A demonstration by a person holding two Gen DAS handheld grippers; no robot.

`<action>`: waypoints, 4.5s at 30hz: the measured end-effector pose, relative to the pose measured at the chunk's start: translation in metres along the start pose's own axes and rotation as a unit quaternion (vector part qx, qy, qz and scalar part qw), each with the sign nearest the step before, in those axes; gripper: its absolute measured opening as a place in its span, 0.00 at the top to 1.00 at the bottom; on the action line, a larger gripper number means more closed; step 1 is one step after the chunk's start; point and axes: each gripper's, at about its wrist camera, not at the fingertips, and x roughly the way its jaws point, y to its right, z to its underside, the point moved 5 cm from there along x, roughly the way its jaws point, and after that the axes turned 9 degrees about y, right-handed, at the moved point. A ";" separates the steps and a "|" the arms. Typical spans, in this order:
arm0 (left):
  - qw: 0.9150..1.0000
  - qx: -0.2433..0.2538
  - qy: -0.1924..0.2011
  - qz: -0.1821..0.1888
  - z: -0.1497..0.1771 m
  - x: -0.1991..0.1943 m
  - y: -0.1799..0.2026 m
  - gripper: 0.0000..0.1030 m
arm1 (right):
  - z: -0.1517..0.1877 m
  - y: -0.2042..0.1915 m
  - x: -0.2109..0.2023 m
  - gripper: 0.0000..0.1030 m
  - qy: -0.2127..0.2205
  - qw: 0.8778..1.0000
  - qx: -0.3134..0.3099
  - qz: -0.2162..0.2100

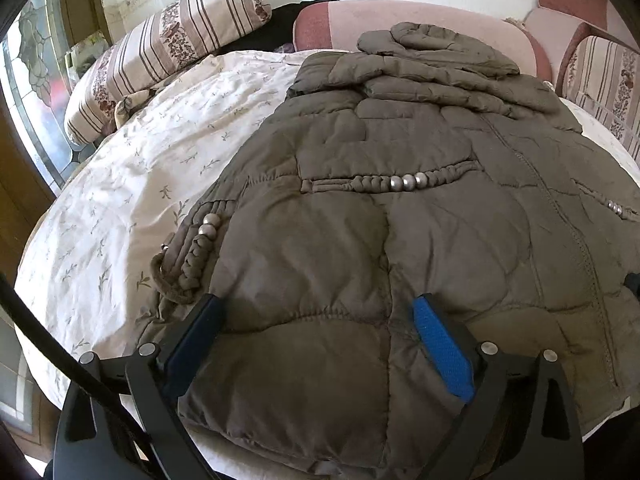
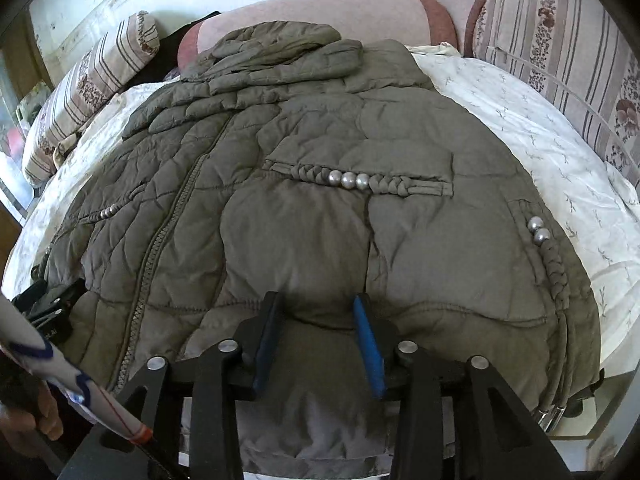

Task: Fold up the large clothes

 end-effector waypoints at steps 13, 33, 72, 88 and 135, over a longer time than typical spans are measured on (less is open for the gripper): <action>1.000 0.008 0.023 -0.001 0.003 -0.001 0.003 0.05 | 0.003 -0.002 -0.002 0.56 0.026 0.999 -0.020 -0.003; 0.999 0.014 0.032 0.001 0.003 -0.003 0.002 0.05 | 0.011 0.000 -0.007 0.55 0.068 0.997 -0.028 -0.015; 0.990 -0.102 0.052 0.083 -0.007 -0.042 -0.063 0.04 | 0.025 0.189 -0.073 0.28 0.123 0.946 0.298 -0.017; 0.952 -0.272 -0.012 0.138 0.009 -0.003 -0.123 0.21 | 0.038 0.142 -0.040 0.40 0.064 0.951 0.285 -0.096; 0.997 -0.057 0.047 0.031 0.015 -0.020 -0.041 0.46 | 0.045 0.096 -0.034 0.68 0.077 0.957 0.244 -0.132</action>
